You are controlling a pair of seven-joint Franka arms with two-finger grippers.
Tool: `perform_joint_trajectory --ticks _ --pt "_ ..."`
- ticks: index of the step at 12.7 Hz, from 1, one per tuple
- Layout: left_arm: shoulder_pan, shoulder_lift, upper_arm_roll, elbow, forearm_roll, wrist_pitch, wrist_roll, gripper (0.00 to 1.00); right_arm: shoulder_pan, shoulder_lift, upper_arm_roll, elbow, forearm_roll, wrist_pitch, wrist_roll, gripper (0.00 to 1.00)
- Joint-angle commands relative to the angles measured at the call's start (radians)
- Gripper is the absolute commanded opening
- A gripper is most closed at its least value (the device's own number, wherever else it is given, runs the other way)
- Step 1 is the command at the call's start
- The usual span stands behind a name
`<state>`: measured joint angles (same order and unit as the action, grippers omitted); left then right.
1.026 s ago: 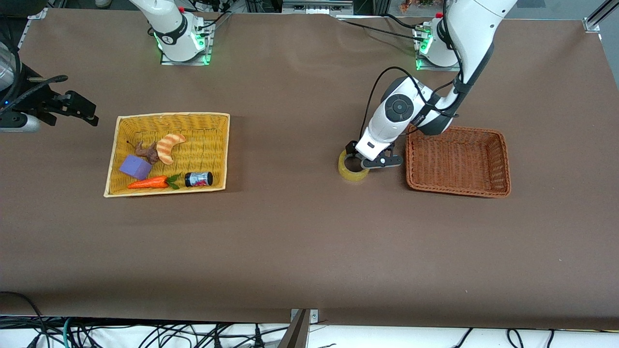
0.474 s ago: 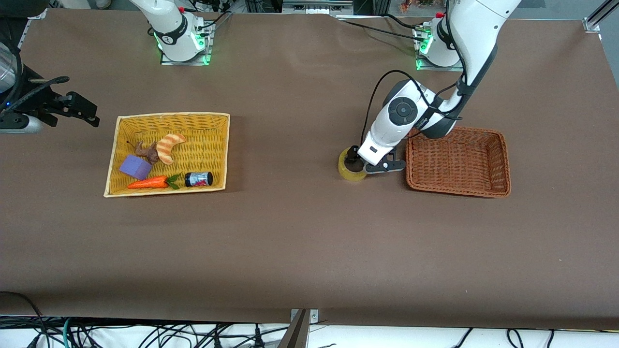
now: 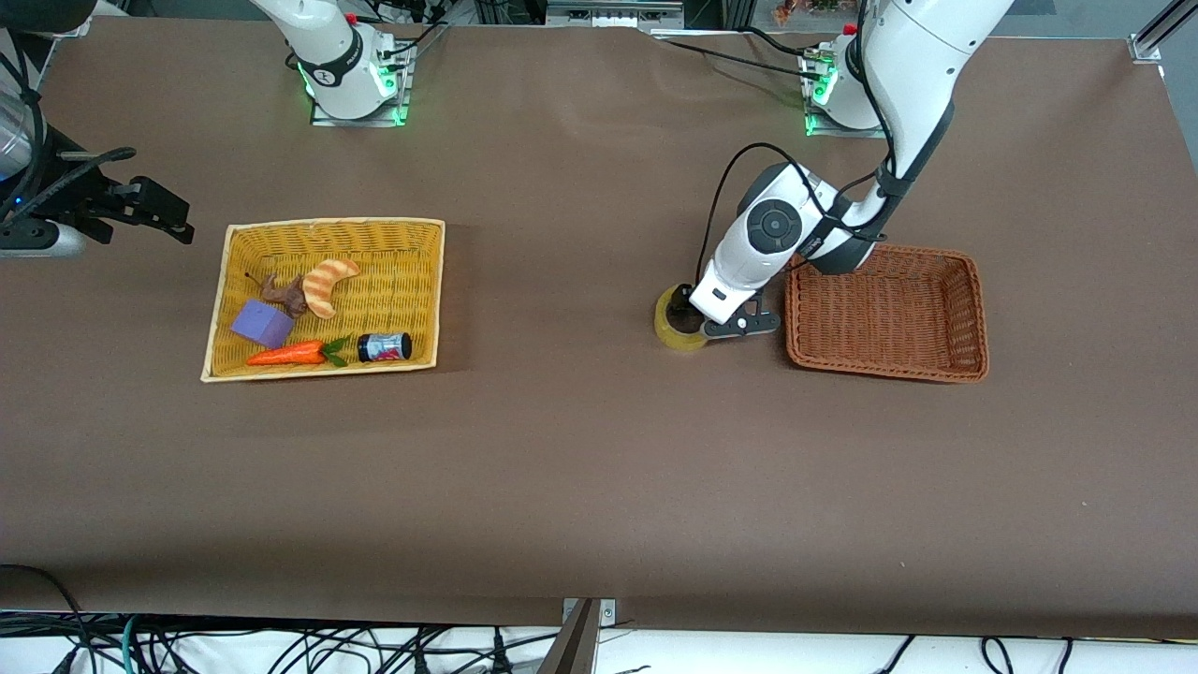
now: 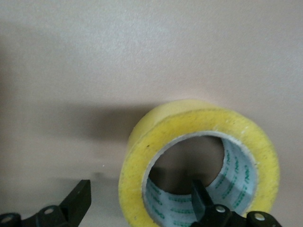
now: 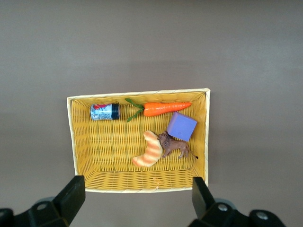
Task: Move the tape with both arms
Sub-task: 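Carry the tape roll with the left gripper over the wicker basket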
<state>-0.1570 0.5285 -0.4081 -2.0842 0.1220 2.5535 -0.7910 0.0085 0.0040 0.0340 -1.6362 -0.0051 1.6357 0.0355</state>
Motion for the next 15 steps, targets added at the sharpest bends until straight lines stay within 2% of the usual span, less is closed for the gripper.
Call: perform_joint_trajectory --ticks 1,2,7,8,9,11,12,13,15 --pt "0.002 0.018 -0.003 0.038 0.041 -0.004 -0.001 0.13 0.001 0.002 0.004 0.021 -0.003 -0.022 -0.006 1.00" --pt "0.002 0.019 -0.003 0.038 0.039 -0.006 -0.004 0.00 0.001 0.004 0.004 0.022 -0.003 -0.023 -0.006 1.00" --pt "0.008 -0.008 -0.005 0.039 0.033 -0.051 -0.004 0.00 0.002 0.004 0.004 0.021 -0.004 -0.025 -0.017 1.00" --pt "0.014 -0.039 -0.005 0.056 0.028 -0.109 0.001 0.00 0.001 0.004 0.004 0.022 -0.004 -0.025 -0.019 1.00" --pt "0.031 -0.077 -0.008 0.093 0.024 -0.231 0.040 0.00 0.002 0.004 0.004 0.022 -0.004 -0.025 -0.019 1.00" --pt "0.062 -0.154 -0.006 0.192 -0.055 -0.494 0.221 0.00 0.002 0.004 0.004 0.021 -0.004 -0.025 -0.019 1.00" --pt "0.109 -0.198 -0.005 0.205 -0.085 -0.563 0.337 0.00 0.002 0.004 0.004 0.021 -0.004 -0.025 -0.017 1.00" --pt "0.153 -0.238 0.009 0.202 -0.085 -0.596 0.440 0.00 0.002 0.004 0.004 0.022 -0.004 -0.026 -0.017 1.00" --pt "0.162 -0.280 0.108 0.185 -0.070 -0.639 0.663 0.00 0.002 0.002 0.006 0.022 -0.006 -0.027 -0.017 1.00"
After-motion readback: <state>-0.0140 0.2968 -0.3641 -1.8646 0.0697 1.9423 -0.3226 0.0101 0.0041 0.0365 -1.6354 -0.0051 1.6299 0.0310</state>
